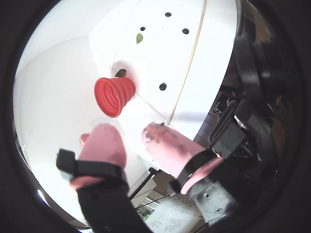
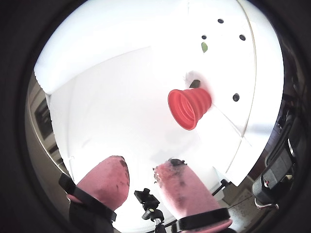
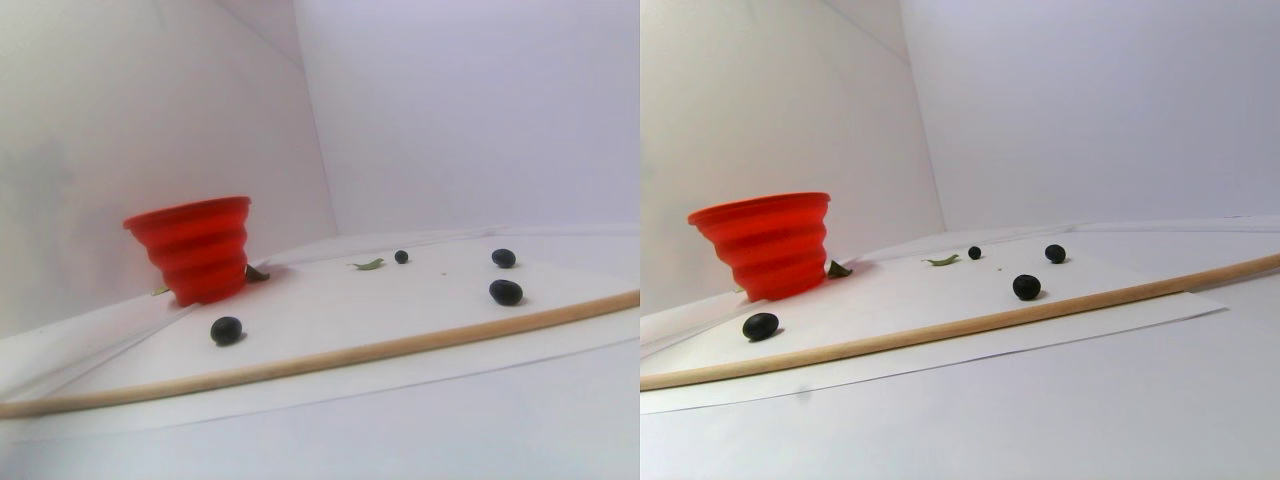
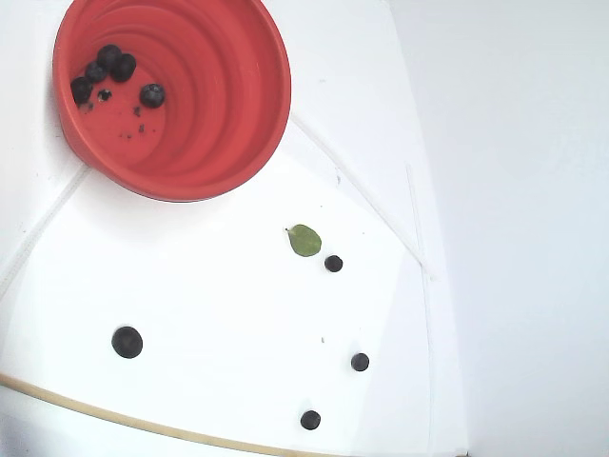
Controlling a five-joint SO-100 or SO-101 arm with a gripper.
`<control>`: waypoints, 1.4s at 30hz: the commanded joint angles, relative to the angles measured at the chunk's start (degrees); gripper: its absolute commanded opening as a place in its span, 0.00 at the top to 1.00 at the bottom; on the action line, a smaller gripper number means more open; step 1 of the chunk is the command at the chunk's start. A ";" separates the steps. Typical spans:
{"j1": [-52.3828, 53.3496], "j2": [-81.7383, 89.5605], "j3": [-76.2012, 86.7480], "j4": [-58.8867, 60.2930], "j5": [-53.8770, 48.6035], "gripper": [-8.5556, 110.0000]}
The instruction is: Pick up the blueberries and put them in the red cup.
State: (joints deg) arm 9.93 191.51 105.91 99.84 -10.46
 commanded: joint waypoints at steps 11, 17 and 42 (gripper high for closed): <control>-1.85 -3.34 -3.25 -3.60 -1.67 0.85; -1.93 -6.68 -4.83 -5.71 -5.36 0.85; 6.06 -10.72 12.74 -15.21 -43.07 0.83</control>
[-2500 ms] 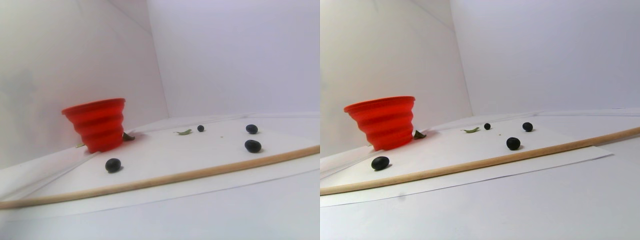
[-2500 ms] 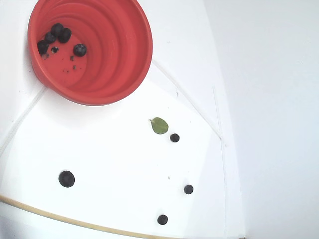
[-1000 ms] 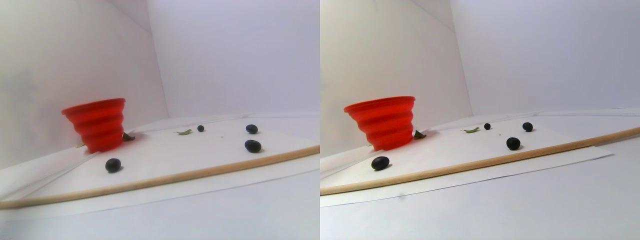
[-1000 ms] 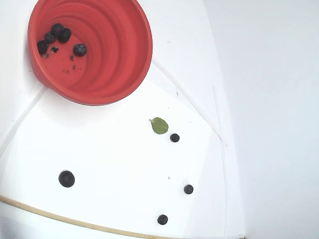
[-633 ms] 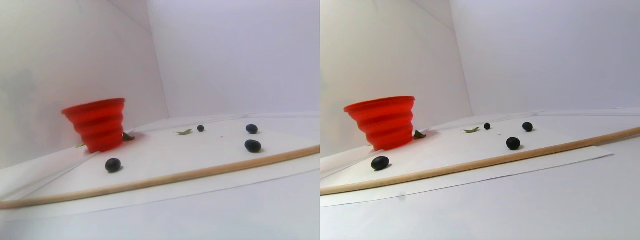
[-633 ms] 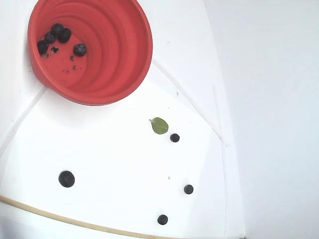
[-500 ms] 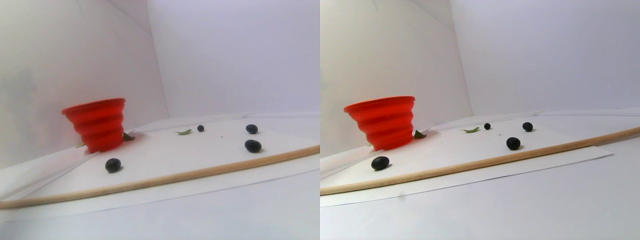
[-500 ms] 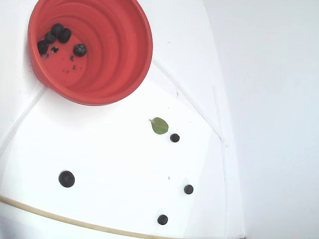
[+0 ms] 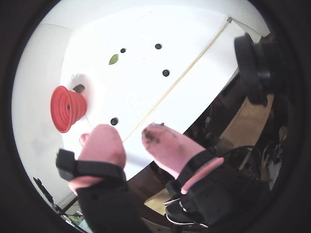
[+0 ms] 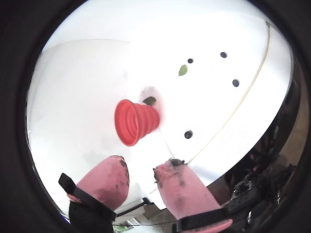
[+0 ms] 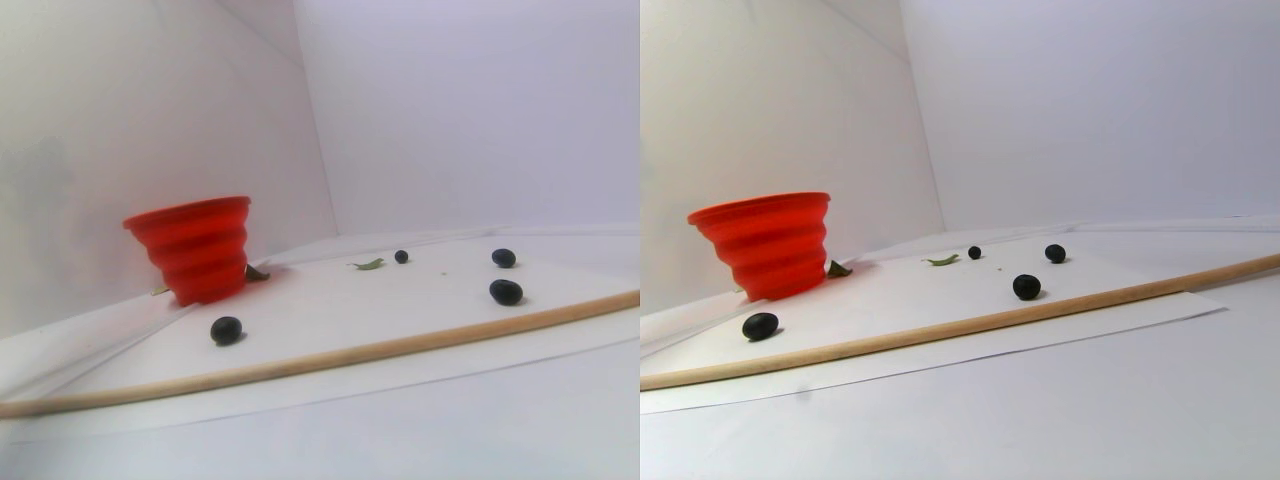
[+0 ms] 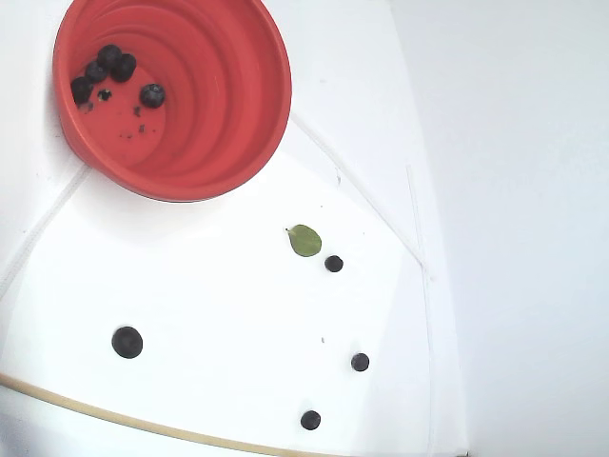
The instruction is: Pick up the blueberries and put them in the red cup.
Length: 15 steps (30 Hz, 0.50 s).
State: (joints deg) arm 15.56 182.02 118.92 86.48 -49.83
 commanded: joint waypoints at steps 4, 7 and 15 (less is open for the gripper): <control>0.26 -3.25 2.02 -4.66 -8.35 0.83; 0.44 -5.54 3.87 -7.65 -11.60 0.83; 1.23 -8.79 8.79 -12.92 -18.98 0.83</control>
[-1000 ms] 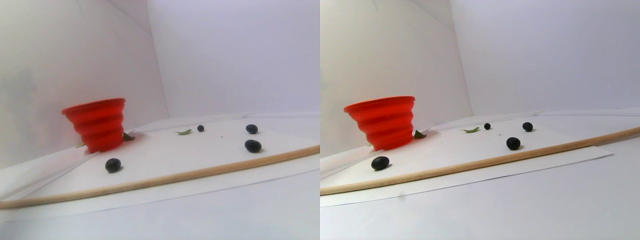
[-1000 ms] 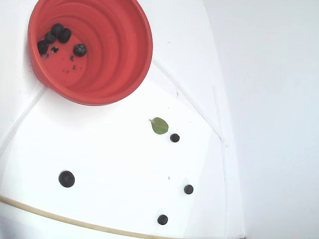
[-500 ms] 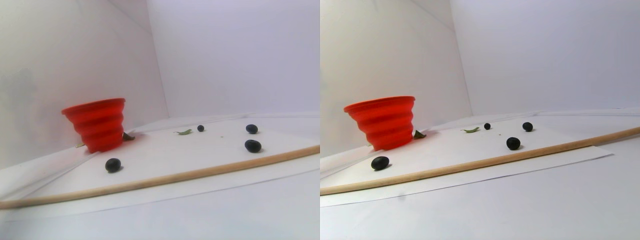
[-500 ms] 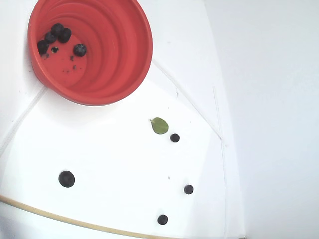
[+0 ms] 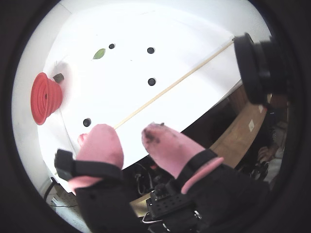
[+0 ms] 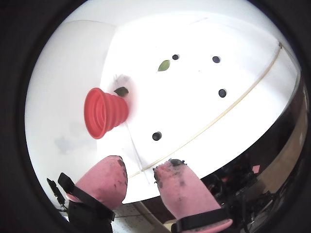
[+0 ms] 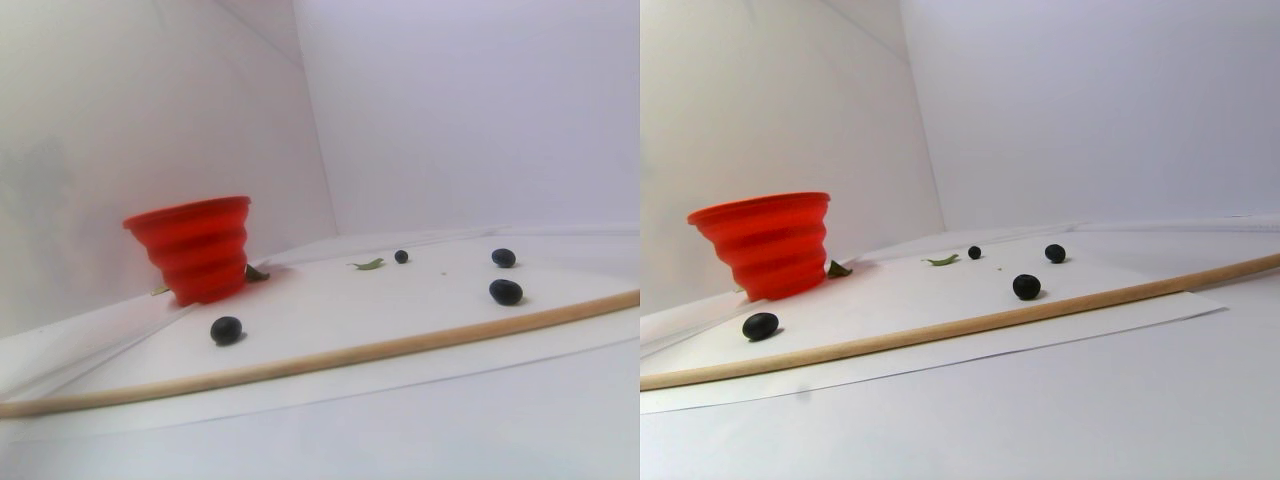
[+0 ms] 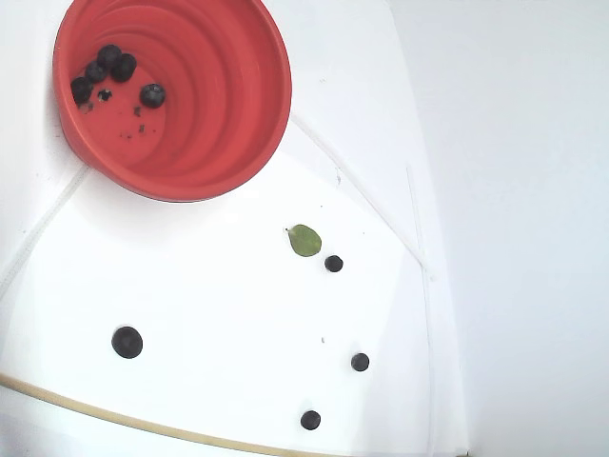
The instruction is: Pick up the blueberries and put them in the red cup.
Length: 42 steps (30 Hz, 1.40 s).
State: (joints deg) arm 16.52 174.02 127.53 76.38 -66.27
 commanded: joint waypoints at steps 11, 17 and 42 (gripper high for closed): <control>-0.62 -4.75 4.83 -6.68 -9.76 0.83; -1.76 -4.48 7.21 -8.44 -12.83 0.83; 6.24 -9.58 16.00 -18.02 -24.35 0.82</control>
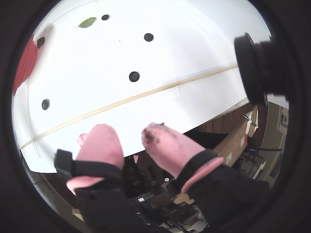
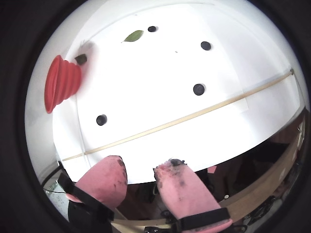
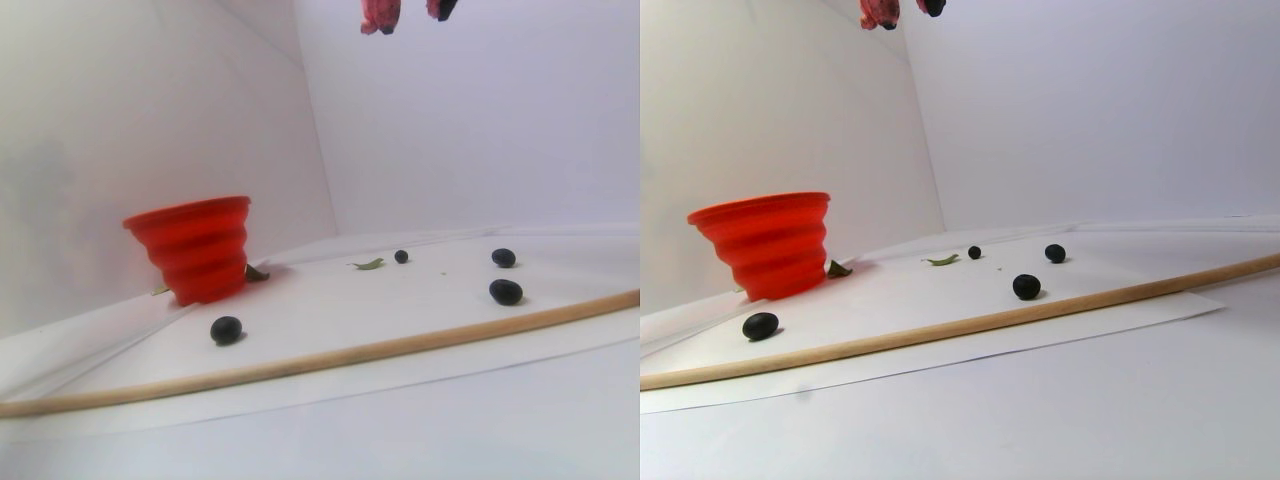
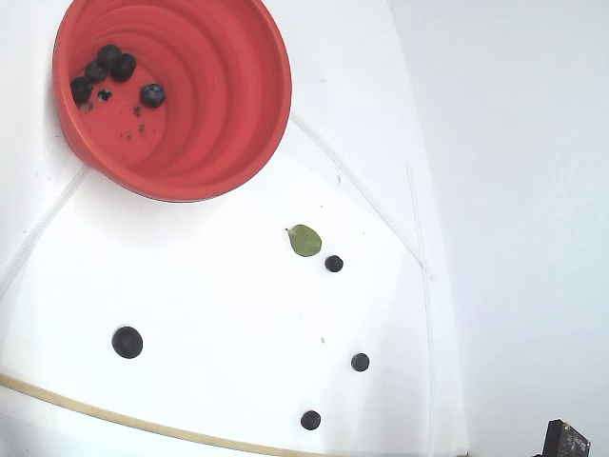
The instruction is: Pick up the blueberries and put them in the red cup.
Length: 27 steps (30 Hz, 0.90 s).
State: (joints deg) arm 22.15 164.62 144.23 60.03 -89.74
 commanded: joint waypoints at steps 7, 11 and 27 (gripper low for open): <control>2.11 -1.23 2.02 -4.57 -3.87 0.82; 3.16 -2.11 3.34 -6.77 -5.54 0.81; 7.73 -7.38 6.77 -14.41 -11.95 0.80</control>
State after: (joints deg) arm 29.36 157.59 152.40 47.55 -100.55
